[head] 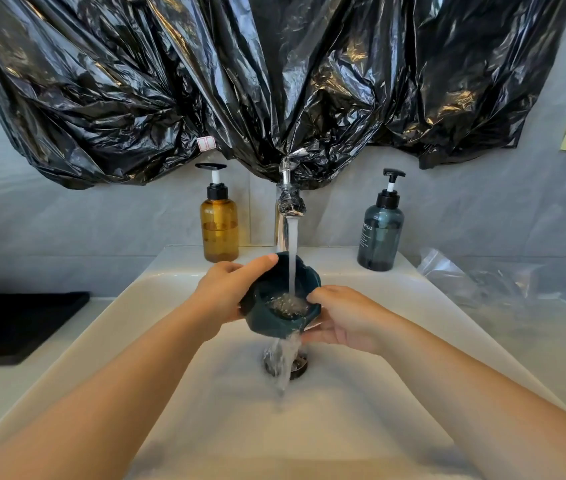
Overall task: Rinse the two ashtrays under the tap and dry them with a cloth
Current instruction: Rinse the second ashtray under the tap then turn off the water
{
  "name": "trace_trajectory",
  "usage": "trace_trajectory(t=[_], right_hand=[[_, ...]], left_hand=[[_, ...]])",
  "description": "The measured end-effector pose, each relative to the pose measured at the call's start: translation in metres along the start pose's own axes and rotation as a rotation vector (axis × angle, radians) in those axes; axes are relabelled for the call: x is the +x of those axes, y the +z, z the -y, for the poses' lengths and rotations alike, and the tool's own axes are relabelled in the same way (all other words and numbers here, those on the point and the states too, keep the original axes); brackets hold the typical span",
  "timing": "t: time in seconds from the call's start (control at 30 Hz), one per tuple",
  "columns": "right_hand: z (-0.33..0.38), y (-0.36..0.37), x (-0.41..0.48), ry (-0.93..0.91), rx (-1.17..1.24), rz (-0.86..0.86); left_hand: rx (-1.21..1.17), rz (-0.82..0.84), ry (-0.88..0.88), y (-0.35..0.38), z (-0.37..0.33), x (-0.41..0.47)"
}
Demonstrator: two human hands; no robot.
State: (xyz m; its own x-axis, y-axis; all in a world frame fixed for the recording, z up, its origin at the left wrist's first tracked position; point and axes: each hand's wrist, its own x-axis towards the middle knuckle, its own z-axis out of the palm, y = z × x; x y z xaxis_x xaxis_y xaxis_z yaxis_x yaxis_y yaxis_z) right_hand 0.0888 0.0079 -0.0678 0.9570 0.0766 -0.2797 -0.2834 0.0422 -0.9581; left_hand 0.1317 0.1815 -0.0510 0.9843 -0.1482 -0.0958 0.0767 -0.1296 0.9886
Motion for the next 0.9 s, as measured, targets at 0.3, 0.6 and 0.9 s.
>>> trace_trajectory(t=[0.3,0.6,0.9], right_hand=[[0.0026,-0.0026,-0.0075,0.194,-0.156,0.018],[0.005,-0.0001,-0.0087,-0.006,-0.043,-0.048],[0.0049,0.0004,-0.0072,0.182,0.002,0.047]], left_hand=[[0.099,-0.078,0.033,0.0021,0.003,0.0],[-0.017,0.064,-0.052,0.0006,-0.0024,-0.0059],[0.053,-0.041,-0.055,-0.0011,0.0005,-0.0025]])
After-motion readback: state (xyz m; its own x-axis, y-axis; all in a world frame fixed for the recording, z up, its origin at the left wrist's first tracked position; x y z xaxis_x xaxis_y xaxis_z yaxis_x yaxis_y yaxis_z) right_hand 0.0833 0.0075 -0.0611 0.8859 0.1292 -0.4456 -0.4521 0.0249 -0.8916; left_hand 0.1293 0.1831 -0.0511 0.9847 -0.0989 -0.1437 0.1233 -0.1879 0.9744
